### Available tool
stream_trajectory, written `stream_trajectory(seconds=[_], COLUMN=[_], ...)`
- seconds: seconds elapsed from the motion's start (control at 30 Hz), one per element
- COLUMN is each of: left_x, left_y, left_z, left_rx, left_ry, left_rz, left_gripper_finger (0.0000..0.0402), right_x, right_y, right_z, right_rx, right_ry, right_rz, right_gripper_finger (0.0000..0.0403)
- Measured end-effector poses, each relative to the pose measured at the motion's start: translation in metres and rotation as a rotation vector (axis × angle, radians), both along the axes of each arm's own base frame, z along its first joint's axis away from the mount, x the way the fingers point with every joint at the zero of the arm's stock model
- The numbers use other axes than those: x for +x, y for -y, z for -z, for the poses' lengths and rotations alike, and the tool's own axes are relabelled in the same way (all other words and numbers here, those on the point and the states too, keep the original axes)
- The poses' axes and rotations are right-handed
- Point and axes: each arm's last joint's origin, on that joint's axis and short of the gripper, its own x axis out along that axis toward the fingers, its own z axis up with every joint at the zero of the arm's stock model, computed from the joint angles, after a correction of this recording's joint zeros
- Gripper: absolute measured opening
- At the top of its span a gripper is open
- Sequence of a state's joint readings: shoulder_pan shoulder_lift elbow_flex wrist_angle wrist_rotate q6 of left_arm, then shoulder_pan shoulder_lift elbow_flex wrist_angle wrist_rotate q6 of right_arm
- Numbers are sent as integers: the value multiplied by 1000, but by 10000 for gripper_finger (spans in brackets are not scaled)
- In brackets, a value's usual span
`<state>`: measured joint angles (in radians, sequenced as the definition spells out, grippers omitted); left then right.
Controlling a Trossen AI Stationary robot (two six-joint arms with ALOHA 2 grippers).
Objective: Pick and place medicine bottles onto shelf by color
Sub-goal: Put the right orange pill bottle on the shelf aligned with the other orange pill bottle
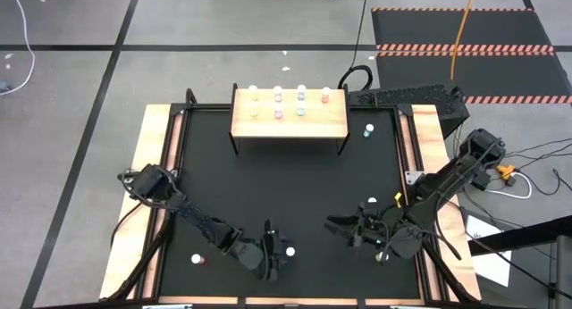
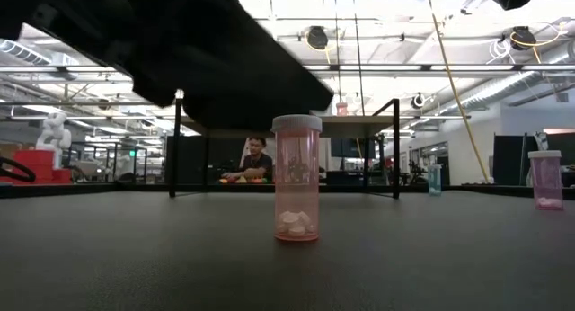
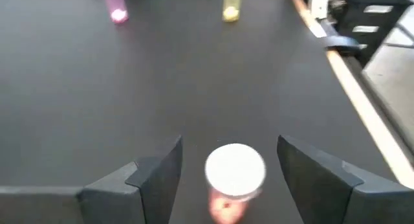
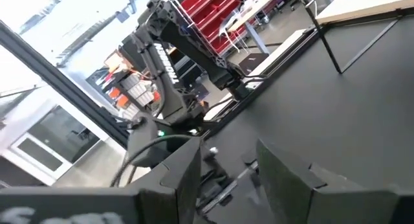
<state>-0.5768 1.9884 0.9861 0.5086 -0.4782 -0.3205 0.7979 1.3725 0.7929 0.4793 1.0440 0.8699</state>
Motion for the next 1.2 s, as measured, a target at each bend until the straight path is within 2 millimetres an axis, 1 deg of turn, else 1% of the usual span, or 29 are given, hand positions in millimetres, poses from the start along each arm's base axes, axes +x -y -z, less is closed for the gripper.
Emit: stream_trajectory(seconds=[0.13,0.37,0.5,0.73,1.2], left_x=[2,1,1,1,2], left_y=[-3,-2,-1,-1,-4], left_z=[1,2,3,3,-1], left_rx=[-22,-47,-50,-54,-175], left_ry=[-7,-37,-42,-42,-42], left_rz=[-14,43,53,50,-20], left_gripper_finger=[221,156,135,127,125], right_x=[-2,-7,-8,-8,-8], right_y=[3,7,8,8,8], right_z=[-4,-10,-11,-11,-11], right_rx=[-14,-28,-34,-31,-48], right_ry=[-1,-15,-16,-16,-20], right_rz=[-3,-3,-3,-3,-4], right_gripper_finger=[141,141,141,141,141])
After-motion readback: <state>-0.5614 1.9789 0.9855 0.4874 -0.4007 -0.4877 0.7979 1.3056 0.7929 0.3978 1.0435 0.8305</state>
